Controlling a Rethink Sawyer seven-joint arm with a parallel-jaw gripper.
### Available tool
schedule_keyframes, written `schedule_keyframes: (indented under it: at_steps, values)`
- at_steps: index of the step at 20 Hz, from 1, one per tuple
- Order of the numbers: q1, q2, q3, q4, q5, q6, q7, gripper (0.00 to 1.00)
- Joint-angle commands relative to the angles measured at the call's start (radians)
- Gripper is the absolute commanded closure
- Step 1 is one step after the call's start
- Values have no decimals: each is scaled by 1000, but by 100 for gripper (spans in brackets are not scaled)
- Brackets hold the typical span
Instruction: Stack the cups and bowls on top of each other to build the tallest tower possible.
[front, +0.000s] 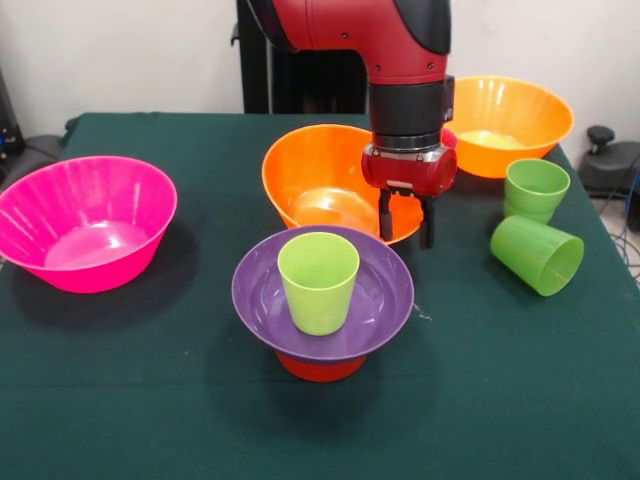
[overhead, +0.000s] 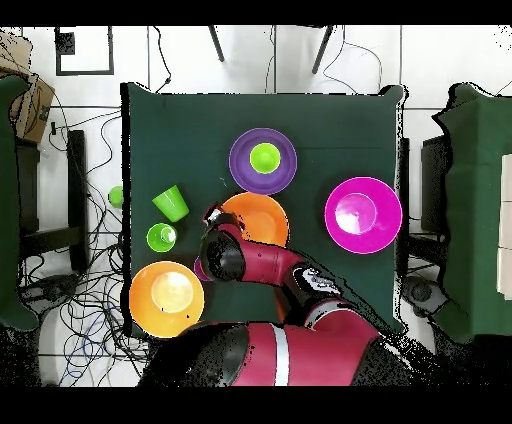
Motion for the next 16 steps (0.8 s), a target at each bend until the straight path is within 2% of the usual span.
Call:
schedule_keyframes:
  at_steps: [1, 4, 10, 13, 16]
  values:
    - [-34, 52, 65, -2, 22, 104, 133, 0]
    - [-34, 27, 58, 14, 34, 152, 125, 0]
    - [-33, 22, 53, 8, 38, 167, 121, 0]
    - [-31, 31, 49, 13, 16, 75, 142, 0]
    - [-17, 22, 37, 31, 20, 38, 163, 0]
